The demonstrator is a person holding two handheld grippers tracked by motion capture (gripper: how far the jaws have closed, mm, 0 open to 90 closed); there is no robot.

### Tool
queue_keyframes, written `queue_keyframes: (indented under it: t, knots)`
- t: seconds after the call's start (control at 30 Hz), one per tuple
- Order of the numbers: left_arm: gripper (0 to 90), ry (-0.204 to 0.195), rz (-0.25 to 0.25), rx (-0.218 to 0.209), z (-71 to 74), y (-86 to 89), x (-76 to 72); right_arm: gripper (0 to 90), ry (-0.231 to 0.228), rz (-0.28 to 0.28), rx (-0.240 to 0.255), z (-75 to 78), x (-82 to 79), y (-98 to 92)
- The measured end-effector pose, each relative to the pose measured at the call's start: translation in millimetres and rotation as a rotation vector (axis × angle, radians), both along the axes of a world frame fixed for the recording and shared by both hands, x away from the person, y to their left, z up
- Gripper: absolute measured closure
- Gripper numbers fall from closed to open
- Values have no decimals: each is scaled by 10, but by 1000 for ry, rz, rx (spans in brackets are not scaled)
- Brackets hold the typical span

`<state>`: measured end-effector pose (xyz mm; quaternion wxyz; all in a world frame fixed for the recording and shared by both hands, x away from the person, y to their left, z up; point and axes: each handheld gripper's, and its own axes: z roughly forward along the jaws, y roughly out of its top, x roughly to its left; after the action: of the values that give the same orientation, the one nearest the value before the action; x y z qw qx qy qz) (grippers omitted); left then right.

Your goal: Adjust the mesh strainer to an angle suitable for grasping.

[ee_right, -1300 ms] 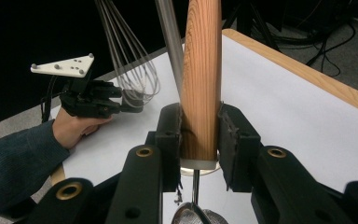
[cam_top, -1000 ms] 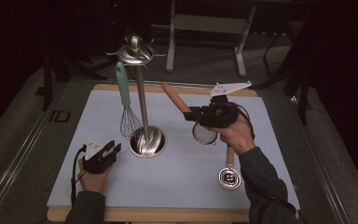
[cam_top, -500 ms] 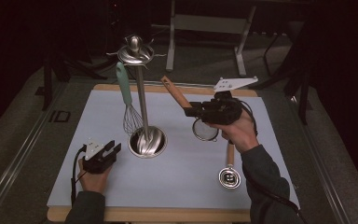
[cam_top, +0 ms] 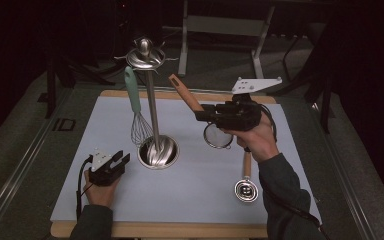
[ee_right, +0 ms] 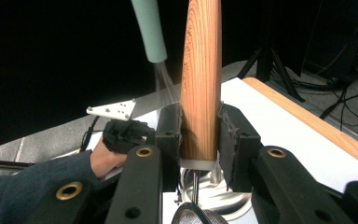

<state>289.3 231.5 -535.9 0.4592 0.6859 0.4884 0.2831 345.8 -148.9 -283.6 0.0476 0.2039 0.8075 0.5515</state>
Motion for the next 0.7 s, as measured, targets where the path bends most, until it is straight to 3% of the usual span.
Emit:
queue_keyframes:
  t: [0.7]
  knots:
    - [666, 1, -1, 2, 1, 0, 0, 710, -69, 55, 51, 282, -186, 75]
